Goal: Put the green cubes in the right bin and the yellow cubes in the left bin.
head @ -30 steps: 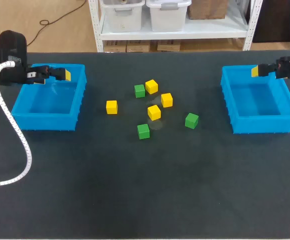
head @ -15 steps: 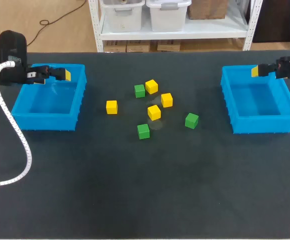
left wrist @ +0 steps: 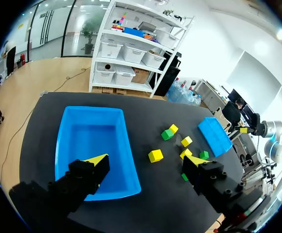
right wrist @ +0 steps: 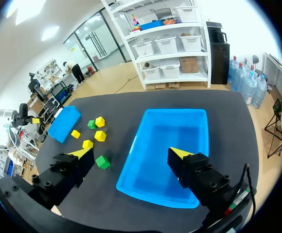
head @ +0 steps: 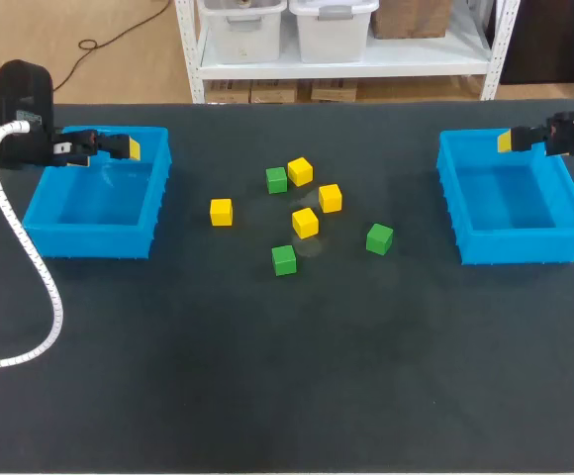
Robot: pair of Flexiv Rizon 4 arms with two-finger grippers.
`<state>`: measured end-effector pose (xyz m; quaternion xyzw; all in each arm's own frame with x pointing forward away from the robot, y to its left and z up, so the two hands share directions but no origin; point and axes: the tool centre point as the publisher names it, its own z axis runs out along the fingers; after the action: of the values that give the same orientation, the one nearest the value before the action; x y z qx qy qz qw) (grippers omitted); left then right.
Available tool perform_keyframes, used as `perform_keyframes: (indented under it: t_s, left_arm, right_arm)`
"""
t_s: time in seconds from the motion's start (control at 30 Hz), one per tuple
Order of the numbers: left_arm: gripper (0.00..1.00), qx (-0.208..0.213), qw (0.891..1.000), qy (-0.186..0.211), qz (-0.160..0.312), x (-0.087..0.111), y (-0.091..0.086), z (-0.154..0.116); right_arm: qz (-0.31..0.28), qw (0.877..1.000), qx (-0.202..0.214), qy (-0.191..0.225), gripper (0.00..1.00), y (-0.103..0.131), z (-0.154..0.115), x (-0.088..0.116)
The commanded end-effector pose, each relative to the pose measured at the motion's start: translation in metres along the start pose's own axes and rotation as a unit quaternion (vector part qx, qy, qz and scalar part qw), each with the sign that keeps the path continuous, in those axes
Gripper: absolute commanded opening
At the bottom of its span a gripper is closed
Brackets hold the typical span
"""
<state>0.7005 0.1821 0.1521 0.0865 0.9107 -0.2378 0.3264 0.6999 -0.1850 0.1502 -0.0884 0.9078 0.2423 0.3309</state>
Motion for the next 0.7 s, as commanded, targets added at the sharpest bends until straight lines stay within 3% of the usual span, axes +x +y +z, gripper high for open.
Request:
perform_keyframes:
  t_s: [0.03, 0.3, 0.5, 0.7]
  left_arm:
    - [1.00, 0.005, 1.000, -0.003, 0.001, 0.001, 0.002, 0.000]
    - [1.00, 0.005, 1.000, -0.003, 0.001, 0.001, 0.002, 0.000]
    - [1.00, 0.005, 1.000, -0.003, 0.001, 0.001, 0.002, 0.000]
    - [1.00, 0.005, 1.000, -0.003, 0.001, 0.001, 0.002, 0.000]
  right_arm:
    - [0.000, 1.000, 0.000, 0.000, 1.00, 0.000, 0.000, 0.000]
    - [0.000, 1.000, 0.000, 0.000, 1.00, 0.000, 0.000, 0.000]
    - [-0.050, 0.998, 0.021, 0.014, 1.00, 0.020, 0.005, -0.030]
    - [-0.113, 0.992, 0.029, 0.048, 1.00, 0.051, 0.021, -0.047]
